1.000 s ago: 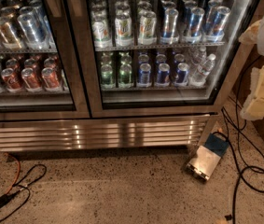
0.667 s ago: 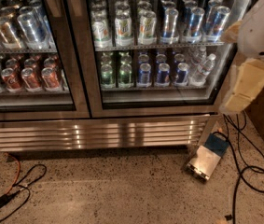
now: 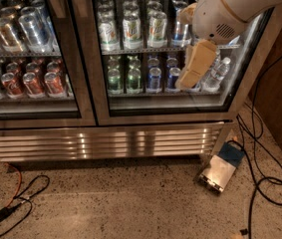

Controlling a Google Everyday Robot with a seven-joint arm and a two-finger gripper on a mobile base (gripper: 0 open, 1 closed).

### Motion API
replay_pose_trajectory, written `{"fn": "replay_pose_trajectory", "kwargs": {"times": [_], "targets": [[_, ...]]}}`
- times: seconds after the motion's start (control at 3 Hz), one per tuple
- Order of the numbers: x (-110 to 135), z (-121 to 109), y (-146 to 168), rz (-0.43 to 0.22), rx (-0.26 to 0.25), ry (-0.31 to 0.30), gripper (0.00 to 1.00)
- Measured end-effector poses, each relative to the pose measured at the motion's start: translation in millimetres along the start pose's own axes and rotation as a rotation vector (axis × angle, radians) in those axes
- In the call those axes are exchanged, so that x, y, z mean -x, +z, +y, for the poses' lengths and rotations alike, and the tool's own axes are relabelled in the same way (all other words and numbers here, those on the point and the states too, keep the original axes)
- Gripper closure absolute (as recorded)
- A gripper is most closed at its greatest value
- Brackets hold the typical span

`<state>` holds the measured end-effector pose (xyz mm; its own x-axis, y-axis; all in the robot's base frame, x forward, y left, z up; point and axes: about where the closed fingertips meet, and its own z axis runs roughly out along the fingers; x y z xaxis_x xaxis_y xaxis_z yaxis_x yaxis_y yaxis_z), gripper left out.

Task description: Open right fridge door

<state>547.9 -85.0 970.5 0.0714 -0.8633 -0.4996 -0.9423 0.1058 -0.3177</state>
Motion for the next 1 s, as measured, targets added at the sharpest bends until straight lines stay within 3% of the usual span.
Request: {"fn": "replay_pose_trajectory", "kwargs": {"times": [0.33,0.67,1.0], "targets": [[0.0,0.0,0.1,0.000,0.000,0.000,0.00],[-3.4,-6.3,15.4,-0.078,-0.023,0.023,0.00],[4.0,-36.4,42.2,-0.245,-0.093,0.023,0.00]]}}
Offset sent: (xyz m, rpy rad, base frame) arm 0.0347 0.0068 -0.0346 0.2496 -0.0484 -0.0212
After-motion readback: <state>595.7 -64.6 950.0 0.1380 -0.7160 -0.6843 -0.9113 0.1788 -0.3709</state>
